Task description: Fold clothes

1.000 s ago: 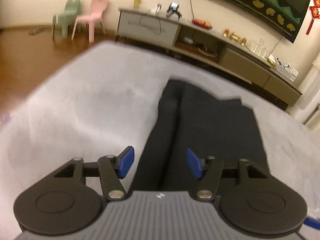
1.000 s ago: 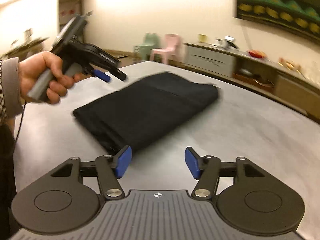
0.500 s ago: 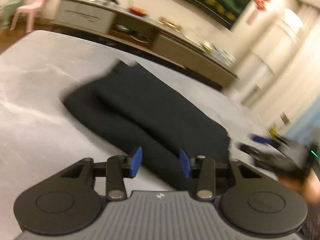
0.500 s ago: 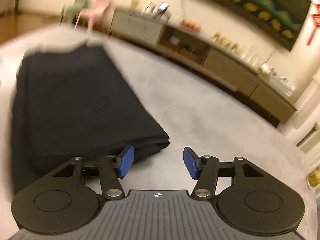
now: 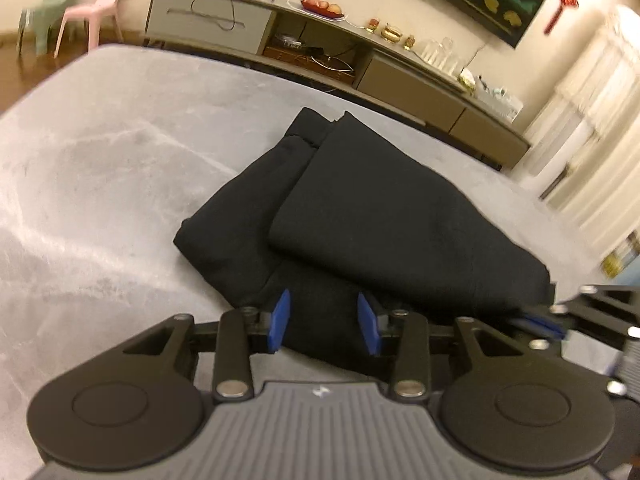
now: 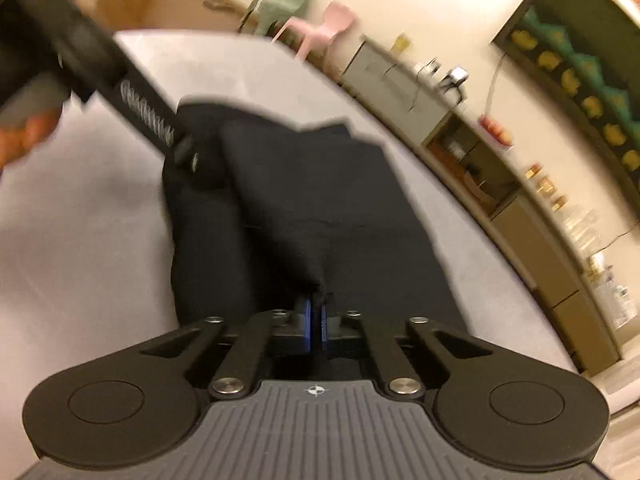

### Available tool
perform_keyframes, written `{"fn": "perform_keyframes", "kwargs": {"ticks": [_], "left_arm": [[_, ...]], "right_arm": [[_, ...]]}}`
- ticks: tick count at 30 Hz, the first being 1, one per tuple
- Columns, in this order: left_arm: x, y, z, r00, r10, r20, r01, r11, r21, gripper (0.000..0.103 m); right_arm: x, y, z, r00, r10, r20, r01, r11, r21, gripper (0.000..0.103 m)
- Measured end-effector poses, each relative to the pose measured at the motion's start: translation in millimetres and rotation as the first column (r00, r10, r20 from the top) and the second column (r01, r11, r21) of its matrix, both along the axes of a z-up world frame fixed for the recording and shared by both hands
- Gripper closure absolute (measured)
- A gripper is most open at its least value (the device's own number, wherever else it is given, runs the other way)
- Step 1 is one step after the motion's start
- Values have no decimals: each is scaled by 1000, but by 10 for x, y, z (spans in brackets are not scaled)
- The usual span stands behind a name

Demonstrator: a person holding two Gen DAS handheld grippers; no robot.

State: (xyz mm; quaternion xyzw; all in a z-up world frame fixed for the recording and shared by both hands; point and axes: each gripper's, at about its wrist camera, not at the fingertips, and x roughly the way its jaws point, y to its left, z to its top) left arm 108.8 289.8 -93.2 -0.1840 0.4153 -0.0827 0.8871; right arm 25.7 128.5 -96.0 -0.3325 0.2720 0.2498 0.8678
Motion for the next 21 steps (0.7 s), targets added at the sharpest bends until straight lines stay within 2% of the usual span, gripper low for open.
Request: {"fn": "perform_keyframes", "kwargs": {"ticks": [3, 5, 8, 10, 11, 13, 14, 16, 17, 18, 19, 20, 21], "left_arm": [[44, 129, -21, 999, 31, -29, -34, 995, -96, 71], [43, 253, 8, 997, 66, -38, -71, 990, -121, 73], [-68, 410, 173, 990, 142, 8, -141, 986, -84, 74], [-180, 401, 352, 982, 168, 92, -165, 986, -38, 74], [-227, 364, 439, 977, 165, 135, -163, 986, -26, 74], [-205, 184, 526, 977, 100, 188, -96, 995, -29, 73], [-138, 54, 499, 981, 61, 185, -62, 998, 1, 72], [41, -200, 359, 990, -6, 141, -6, 996, 85, 72], [134, -267, 241, 995, -6, 96, -6, 992, 126, 72], [191, -267, 175, 997, 3, 74, -13, 991, 135, 74], [239, -252, 123, 998, 14, 59, -21, 991, 135, 73], [260, -224, 108, 998, 23, 56, -30, 990, 134, 72], [268, -190, 104, 998, 34, 52, -40, 990, 135, 72]], "right_arm": [[-245, 210, 102, 999, 53, 7, -53, 998, 33, 101], [-391, 276, -43, 997, 82, -11, -82, 997, -10, 101], [-422, 234, -274, 998, 60, -23, -61, 997, -43, 101], [-462, 226, -323, 998, 56, -13, -57, 998, -41, 100], [-497, 230, -333, 998, 59, -7, -59, 997, -44, 99], [-538, 236, -357, 997, 72, -3, -72, 996, -53, 96], [-547, 234, -371, 997, 76, -7, -76, 996, -50, 96], [-532, 159, -359, 997, 68, -42, -68, 998, -3, 95], [-519, 109, -346, 996, 63, -61, -62, 998, 24, 95], [-505, 38, -308, 995, 56, -88, -50, 997, 67, 91], [-457, -79, -225, 991, 43, -126, -25, 989, 143, 89], [-375, -242, -113, 985, 22, -171, 23, 966, 258, 86], [-305, -418, -8, 976, -6, -218, 90, 921, 379, 85]]}}
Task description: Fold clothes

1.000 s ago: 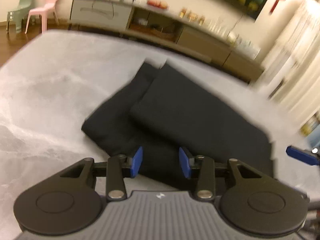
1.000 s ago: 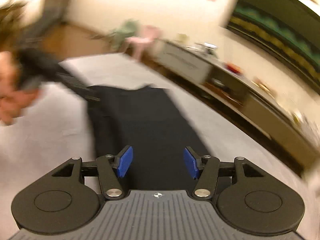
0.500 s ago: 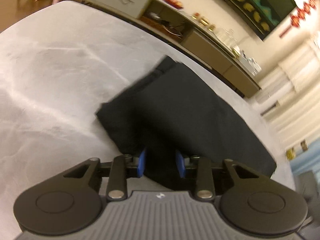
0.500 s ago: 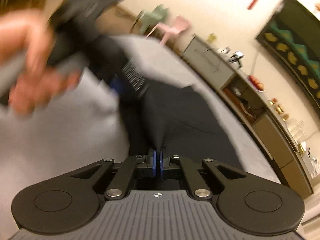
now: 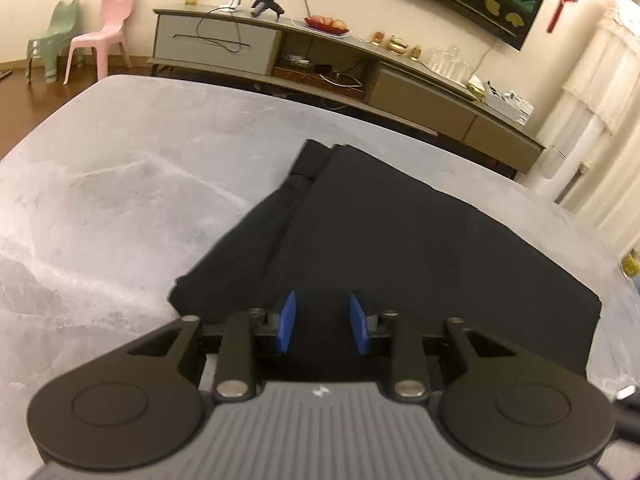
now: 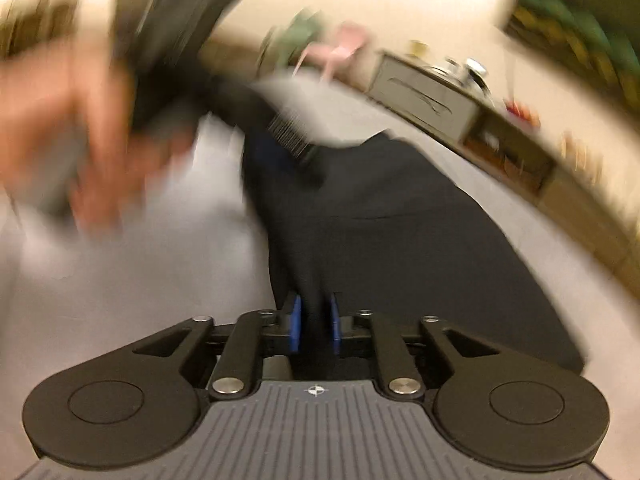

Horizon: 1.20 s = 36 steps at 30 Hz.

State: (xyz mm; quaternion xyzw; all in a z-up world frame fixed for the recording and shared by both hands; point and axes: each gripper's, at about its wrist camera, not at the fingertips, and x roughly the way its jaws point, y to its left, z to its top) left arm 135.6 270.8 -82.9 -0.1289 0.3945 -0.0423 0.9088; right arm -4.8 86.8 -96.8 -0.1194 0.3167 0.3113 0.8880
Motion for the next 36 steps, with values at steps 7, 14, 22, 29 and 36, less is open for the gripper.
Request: {"fn": "perform_keyframes", "kwargs": {"ticks": [7, 14, 22, 29, 36], "left_arm": [[-165, 72, 25, 999, 22, -29, -22, 1000, 1, 78], [-441, -388, 102, 998, -30, -62, 35, 996, 86, 78], [-535, -542, 359, 990, -105, 95, 96, 991, 94, 74], [-471, -549, 14, 991, -129, -27, 130, 991, 32, 74], [-412, -849, -41, 993, -120, 0, 120, 991, 61, 72]], "right_arm": [[294, -510, -254, 987, -159, -26, 158, 987, -38, 87], [449, -1402, -208, 950, -310, 26, 308, 924, -227, 87], [40, -1106, 451, 967, -247, 61, 249, 968, -35, 86], [-185, -970, 105, 987, -163, 4, 163, 985, -51, 86], [25, -1601, 213, 973, -231, -5, 230, 972, -49, 77]]}}
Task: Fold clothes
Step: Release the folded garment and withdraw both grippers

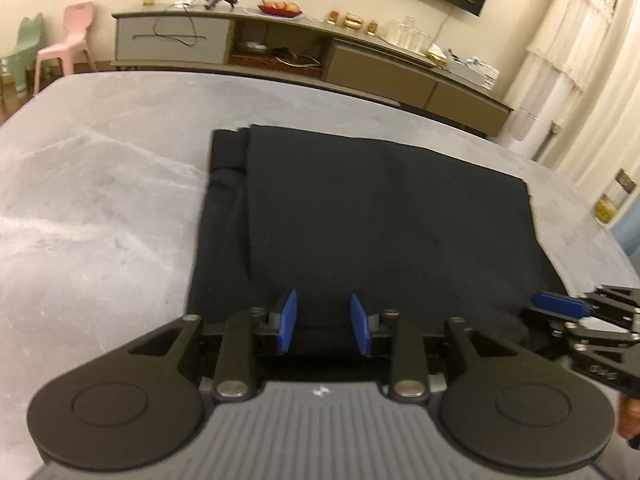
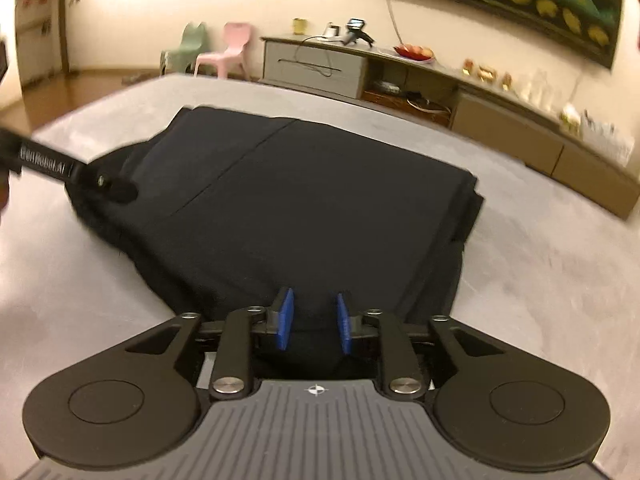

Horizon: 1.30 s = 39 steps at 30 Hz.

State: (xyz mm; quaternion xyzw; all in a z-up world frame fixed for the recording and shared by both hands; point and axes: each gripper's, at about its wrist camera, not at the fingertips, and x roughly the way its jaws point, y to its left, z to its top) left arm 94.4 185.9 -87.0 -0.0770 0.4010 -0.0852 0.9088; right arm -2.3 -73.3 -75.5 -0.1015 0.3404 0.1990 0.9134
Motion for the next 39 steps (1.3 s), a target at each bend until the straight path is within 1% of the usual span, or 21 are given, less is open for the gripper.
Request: {"fn": "perform_keyframes", "kwargs": {"ticks": [1, 3, 4, 5, 6, 7, 8, 9, 10, 11, 12, 13, 15, 17, 18, 19, 22, 25, 29, 34, 39], "left_arm": [[-23, -6, 7, 1000, 10, 4, -10, 1000, 20, 71], [-81, -15, 29, 999, 38, 11, -38, 997, 63, 53], [-106, 2, 46, 999, 49, 17, -50, 996, 80, 53], [-131, 25, 65, 998, 59, 25, -61, 993, 96, 52], [-175, 29, 105, 997, 64, 32, -67, 993, 100, 41], [-209, 21, 152, 997, 66, 42, -70, 993, 96, 34], [-243, -32, 213, 996, 62, 59, -67, 993, 98, 22], [-278, -97, 277, 995, 55, 77, -63, 993, 103, 13], [-313, -163, 341, 994, 49, 96, -59, 992, 107, 6], [-348, -228, 404, 992, 42, 115, -55, 992, 112, 0], [-381, -300, 450, 991, 30, 128, -45, 992, 116, 0], [-410, -370, 468, 991, 23, 132, -39, 992, 119, 0], [-465, -501, 476, 991, 9, 137, -26, 992, 126, 0], [-513, -610, 452, 991, -6, 133, -11, 992, 127, 0], [-535, -647, 429, 992, -17, 122, 3, 993, 115, 0], [-565, -665, 401, 994, -32, 104, 23, 995, 92, 0], [-630, -651, 350, 994, -74, 76, 77, 996, -34, 0], [-703, -594, 283, 995, -55, 79, 64, 990, -124, 0], [-713, -646, 271, 997, -16, 75, 18, 999, -34, 0], [-744, -702, 262, 998, 32, 56, -36, 997, 64, 0], [-804, -651, 295, 997, 56, 56, -62, 992, 114, 0]], "right_arm": [[4, -85, -7, 1000, -8, -10, 8, 1000, 17, 77], [-24, -285, -64, 998, -47, -40, 48, 998, 41, 75], [-57, -402, -87, 996, -75, -52, 77, 996, 48, 73], [-98, -533, -91, 990, -130, -60, 133, 990, 37, 73], [-114, -651, -81, 976, -208, -69, 209, 978, 11, 71], [-165, -766, -55, 959, -276, -72, 276, 961, 0, 69], [-263, -832, -6, 947, -315, -68, 317, 948, 15, 68], [-360, -836, 45, 941, -333, -60, 336, 941, 35, 57], [-456, -840, 96, 935, -351, -53, 354, 934, 55, 38], [-559, -819, 155, 933, -356, -40, 358, 930, 80, 27], [-642, -751, 204, 939, -343, -23, 344, 933, 103, 9], [-684, -665, 225, 944, -329, -11, 328, 938, 111, 3], [-765, -514, 260, 952, -306, 11, 302, 946, 117, 1], [-840, -437, 270, 952, -304, 20, 302, 949, 87, 1], [-858, -398, 266, 953, -303, 22, 301, 951, 75, 1], [-846, -358, 249, 954, -300, 21, 298, 952, 68, 1], [-795, -218, 148, 961, -276, 11, 274, 958, 81, 1], [-782, -134, 130, 966, -258, 10, 256, 963, 89, 1], [-767, 38, 110, 969, -247, 26, 245, 968, 47, 1], [-659, 123, 48, 962, -273, -3, 273, 962, 27, 1], [-645, 177, 74, 955, -298, -13, 298, 954, 45, 1]]}}
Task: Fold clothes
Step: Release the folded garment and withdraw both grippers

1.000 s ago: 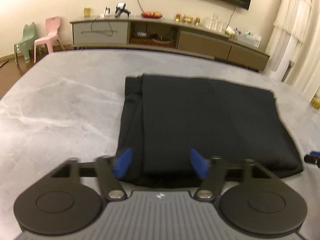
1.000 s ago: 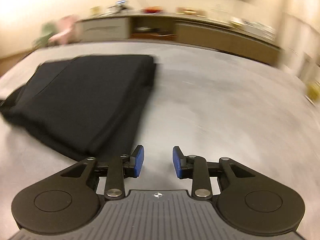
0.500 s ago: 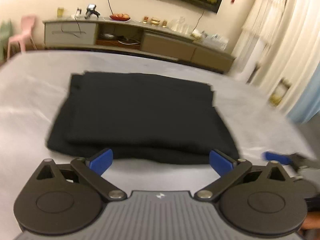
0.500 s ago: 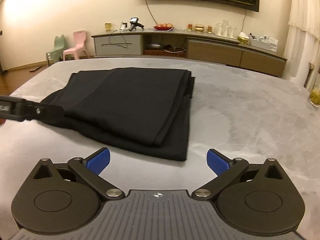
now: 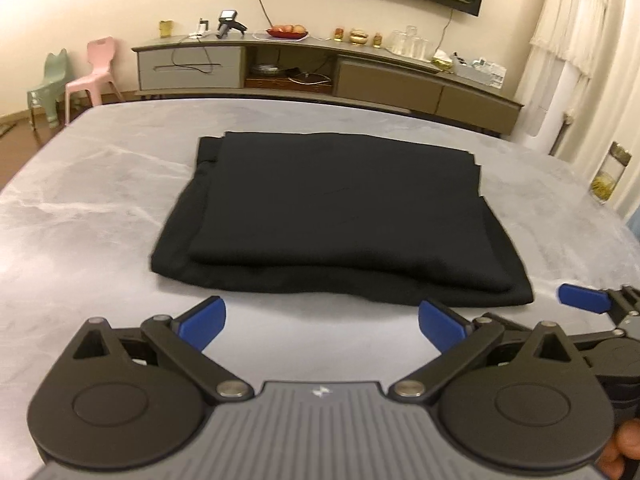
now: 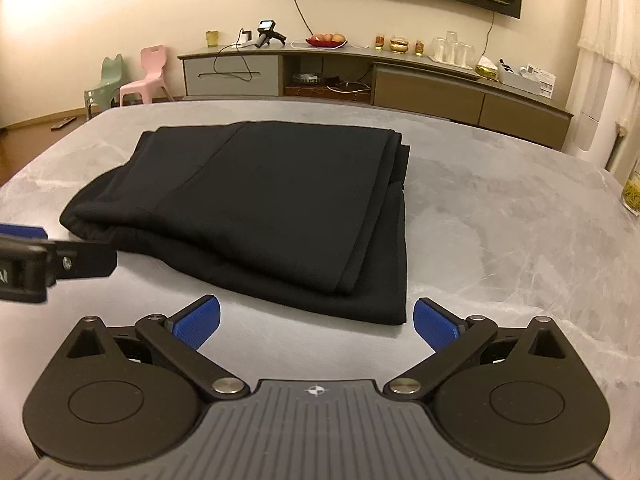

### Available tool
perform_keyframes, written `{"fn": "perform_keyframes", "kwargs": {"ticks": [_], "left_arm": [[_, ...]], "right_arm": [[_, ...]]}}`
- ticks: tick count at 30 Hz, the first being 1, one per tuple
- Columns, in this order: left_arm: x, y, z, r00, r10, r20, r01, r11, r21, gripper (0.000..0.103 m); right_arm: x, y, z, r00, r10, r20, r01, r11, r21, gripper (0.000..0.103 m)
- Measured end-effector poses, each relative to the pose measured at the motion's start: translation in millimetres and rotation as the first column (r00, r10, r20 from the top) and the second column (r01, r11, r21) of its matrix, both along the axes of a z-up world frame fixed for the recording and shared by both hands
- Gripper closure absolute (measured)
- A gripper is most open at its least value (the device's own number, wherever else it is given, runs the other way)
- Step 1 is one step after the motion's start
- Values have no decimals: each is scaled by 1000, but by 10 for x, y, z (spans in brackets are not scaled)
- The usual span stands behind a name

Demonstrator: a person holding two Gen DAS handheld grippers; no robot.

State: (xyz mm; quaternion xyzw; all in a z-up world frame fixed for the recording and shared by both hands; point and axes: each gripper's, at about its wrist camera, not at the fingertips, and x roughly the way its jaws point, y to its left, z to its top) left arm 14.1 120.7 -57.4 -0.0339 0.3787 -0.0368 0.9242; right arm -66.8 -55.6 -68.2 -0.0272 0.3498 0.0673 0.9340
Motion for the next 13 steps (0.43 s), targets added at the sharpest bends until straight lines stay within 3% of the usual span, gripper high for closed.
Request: {"fn": "perform_keyframes", "kwargs": {"ticks": [13], "left_arm": [[-193, 45, -48, 1000, 21, -10, -20, 995, 93, 0]], "right_arm": [[-173, 140, -3, 999, -31, 12, 31, 998, 52, 1]]}}
